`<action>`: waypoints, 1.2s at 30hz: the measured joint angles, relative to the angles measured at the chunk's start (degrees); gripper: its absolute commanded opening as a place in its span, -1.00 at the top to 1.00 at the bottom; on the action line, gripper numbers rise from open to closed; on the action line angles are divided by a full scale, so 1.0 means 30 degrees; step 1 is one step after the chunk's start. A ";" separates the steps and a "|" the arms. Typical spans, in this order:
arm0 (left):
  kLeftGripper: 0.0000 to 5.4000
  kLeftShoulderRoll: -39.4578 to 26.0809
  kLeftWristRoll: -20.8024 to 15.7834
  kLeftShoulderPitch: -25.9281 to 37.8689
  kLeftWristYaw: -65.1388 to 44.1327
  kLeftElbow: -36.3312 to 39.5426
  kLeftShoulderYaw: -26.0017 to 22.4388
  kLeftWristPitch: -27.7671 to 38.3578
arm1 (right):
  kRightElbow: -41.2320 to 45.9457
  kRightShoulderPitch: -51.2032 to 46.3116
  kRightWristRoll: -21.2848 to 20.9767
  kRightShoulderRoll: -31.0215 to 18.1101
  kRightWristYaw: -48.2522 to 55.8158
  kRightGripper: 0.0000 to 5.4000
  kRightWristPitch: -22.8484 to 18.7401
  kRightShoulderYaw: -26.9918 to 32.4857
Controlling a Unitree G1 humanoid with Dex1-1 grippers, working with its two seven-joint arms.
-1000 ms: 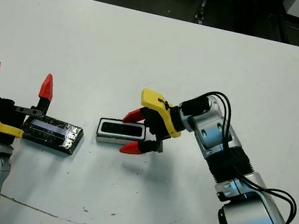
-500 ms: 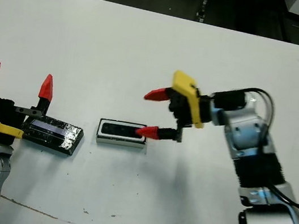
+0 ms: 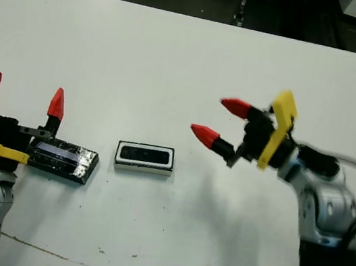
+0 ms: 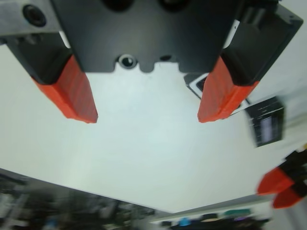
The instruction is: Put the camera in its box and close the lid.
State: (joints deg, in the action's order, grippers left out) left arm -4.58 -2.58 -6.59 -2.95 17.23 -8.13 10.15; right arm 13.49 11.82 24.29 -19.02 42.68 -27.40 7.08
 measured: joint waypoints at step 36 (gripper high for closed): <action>-1.00 -0.0997 -0.0607 0.0372 -0.1140 -0.0164 -0.0074 -0.0208 | 0.2770 -0.6436 -0.3798 0.6877 -1.1512 1.00 0.7158 -0.1793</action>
State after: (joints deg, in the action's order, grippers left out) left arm -7.57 -4.40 -5.48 -6.37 16.74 -8.35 9.52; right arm 21.80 -7.48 12.90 1.61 8.14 -5.93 1.70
